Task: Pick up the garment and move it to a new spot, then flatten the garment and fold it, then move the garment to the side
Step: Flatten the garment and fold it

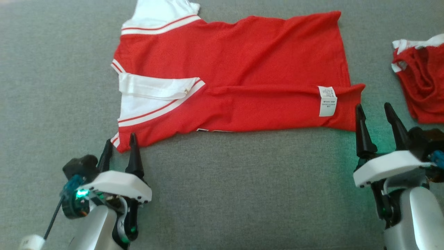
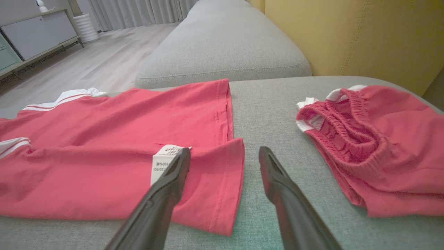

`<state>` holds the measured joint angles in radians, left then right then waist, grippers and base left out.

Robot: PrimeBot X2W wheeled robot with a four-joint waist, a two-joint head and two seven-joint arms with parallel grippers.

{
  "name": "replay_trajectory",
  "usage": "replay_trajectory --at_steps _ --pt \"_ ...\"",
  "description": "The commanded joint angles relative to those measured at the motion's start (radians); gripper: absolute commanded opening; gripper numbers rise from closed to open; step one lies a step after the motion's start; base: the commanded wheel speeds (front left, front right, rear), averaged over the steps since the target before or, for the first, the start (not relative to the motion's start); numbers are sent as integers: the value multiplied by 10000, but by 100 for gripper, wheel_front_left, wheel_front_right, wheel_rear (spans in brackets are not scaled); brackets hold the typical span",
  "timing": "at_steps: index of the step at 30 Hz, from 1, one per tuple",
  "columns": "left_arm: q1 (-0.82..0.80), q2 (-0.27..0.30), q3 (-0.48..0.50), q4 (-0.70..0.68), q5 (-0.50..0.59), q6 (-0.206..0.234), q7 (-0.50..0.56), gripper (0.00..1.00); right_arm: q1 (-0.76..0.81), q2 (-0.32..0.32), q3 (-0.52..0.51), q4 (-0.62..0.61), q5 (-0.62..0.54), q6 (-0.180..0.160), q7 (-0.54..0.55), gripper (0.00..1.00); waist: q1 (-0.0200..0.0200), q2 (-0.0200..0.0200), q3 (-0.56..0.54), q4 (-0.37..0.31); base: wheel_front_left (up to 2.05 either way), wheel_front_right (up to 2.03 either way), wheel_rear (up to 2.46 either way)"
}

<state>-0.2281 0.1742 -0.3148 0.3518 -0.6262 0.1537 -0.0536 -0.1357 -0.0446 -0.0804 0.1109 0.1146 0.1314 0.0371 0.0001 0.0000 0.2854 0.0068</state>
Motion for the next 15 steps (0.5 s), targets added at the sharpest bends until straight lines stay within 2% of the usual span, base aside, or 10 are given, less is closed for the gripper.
replay_trajectory --at_steps 1,2,3,4,5,6,7,15 --pt "-328 42 411 -148 -151 -44 50 100 -392 -56 230 -242 -4 -7 8 100 -1 0 163 -92 0 0 0" --pt "-383 35 390 -69 -182 -80 109 100 -436 -56 222 -159 -15 -7 29 100 -1 0 215 -105 0 0 0" --pt "-429 23 368 -4 -211 -112 156 77 -480 -56 195 -55 26 -7 51 100 -1 0 254 -114 0 0 0" --pt "-464 6 336 34 -238 -155 201 45 -524 -56 167 68 47 -7 93 100 -1 0 300 -120 0 0 0" --pt "-498 -7 307 55 -253 -195 216 20 -568 -56 129 206 37 -7 144 100 -1 0 326 -116 0 0 0" --pt "-529 -17 288 56 -251 -220 195 6 -613 -56 77 360 45 -7 202 100 -1 0 354 -108 0 0 0" --pt "-553 -22 266 43 -243 -245 164 0 -671 -56 44 516 62 -7 248 100 -1 0 375 -97 0 0 0" --pt "-586 11 233 -571 -74 -275 -368 0 -1088 -56 154 1926 499 -7 743 100 -1 0 366 171 0 0 0"
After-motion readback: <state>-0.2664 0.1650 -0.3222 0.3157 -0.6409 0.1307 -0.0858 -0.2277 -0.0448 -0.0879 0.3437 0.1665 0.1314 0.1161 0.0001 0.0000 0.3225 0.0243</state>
